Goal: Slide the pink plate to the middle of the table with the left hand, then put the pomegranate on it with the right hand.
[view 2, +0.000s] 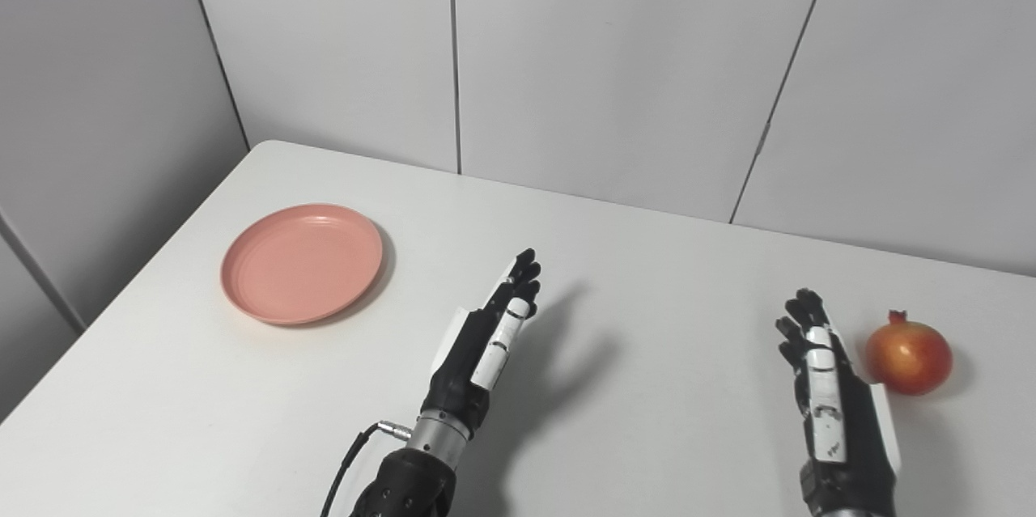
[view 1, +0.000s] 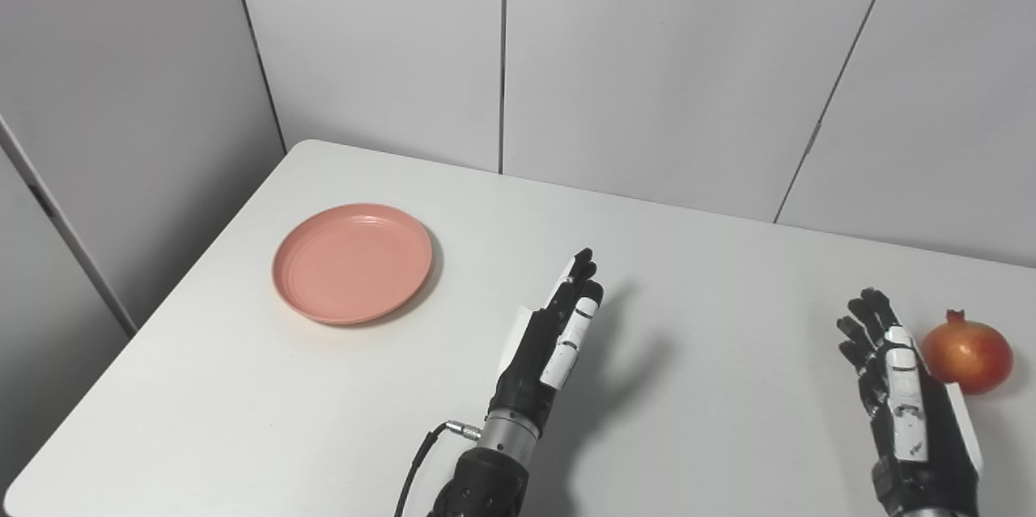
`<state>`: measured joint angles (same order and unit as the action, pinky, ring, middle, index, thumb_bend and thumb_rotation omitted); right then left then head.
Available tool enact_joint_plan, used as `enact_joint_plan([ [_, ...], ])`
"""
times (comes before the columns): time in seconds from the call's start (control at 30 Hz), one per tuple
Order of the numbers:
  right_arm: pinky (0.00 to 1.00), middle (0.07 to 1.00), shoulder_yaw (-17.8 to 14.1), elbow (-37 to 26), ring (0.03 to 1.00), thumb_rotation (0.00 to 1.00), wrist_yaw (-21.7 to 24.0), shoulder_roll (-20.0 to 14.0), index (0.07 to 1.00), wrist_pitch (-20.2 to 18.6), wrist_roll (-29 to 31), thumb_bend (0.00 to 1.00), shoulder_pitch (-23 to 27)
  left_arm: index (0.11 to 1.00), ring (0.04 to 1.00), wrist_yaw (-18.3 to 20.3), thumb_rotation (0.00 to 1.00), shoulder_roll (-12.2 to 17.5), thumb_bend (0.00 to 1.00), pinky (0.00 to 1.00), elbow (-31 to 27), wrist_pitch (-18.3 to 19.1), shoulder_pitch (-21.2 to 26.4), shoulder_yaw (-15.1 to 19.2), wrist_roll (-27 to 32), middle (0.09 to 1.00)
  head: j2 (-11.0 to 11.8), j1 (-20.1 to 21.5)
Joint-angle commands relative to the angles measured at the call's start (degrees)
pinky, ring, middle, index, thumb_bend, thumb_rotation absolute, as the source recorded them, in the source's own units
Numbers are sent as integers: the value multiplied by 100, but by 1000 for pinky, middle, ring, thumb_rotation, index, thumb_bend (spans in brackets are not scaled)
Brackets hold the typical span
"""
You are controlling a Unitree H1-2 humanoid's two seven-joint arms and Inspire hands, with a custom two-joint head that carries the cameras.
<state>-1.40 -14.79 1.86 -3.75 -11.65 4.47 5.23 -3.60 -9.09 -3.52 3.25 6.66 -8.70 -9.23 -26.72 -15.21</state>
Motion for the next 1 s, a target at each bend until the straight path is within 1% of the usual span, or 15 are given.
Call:
enact_joint_plan([
  [0.0, 953, 930, -27, -71, 923, 1000, 32, 6, 924, 260, 39, 232, 142, 955, 957, -82, 1000, -51, 507, 940, -286, -149, 265, 28, -43, 972, 13, -10],
  [0.1, 947, 930, -26, -11, 921, 1000, 44, 1, 926, 326, 42, 221, 152, 954, 953, -95, 1000, -12, 489, 934, -399, -109, 362, 95, -90, 971, 34, -24],
  [0.2, 938, 931, -15, 71, 920, 1000, 56, -13, 928, 412, 18, 218, 154, 952, 953, -87, 1000, 44, 499, 933, -550, 78, 481, 147, -171, 968, 82, -47],
  [0.3, 938, 931, -16, 115, 920, 1000, 35, 6, 927, 431, 8, 214, 158, 944, 953, -75, 1000, 81, 510, 947, -636, 186, 568, 193, -210, 962, 109, -61],
  [0.43, 935, 930, -8, 161, 920, 1000, 19, 35, 926, 487, -8, 196, 156, 938, 945, -68, 1000, 152, 490, 952, -731, 220, 747, 324, -143, 956, 149, -83],
  [0.5, 929, 929, -7, 188, 919, 1000, 30, 35, 925, 532, 4, 196, 148, 942, 945, -85, 1000, 198, 482, 943, -779, 174, 830, 406, -114, 957, 164, -87],
  [0.63, 928, 925, -5, 218, 916, 1000, 38, 39, 922, 562, 15, 205, 143, 941, 937, -150, 1000, 310, 478, 909, -856, 80, 1017, 605, -76, 957, 178, -101],
  [0.7, 933, 924, -4, 219, 915, 1000, 33, 41, 920, 551, 11, 206, 137, 946, 942, -123, 1000, 403, 473, 916, -841, -3, 1126, 741, 22, 962, 185, -110],
  [0.77, 939, 925, 1, 215, 915, 1000, 32, 39, 922, 551, 1, 206, 124, 957, 953, -122, 1000, 492, 489, 933, -828, -75, 1202, 869, 97, 971, 199, -121],
  [0.87, 942, 926, 4, 223, 914, 1000, 39, 36, 925, 570, 4, 204, 113, 952, 945, -178, 1000, 560, 499, 938, -809, -135, 1256, 1027, 197, 966, 214, -140],
  [0.97, 952, 929, 3, 218, 920, 1000, 44, 36, 928, 558, 14, 194, 99, 954, 946, -291, 1000, 633, 510, 956, -878, -6, 1332, 1305, 341, 965, 236, -172],
])
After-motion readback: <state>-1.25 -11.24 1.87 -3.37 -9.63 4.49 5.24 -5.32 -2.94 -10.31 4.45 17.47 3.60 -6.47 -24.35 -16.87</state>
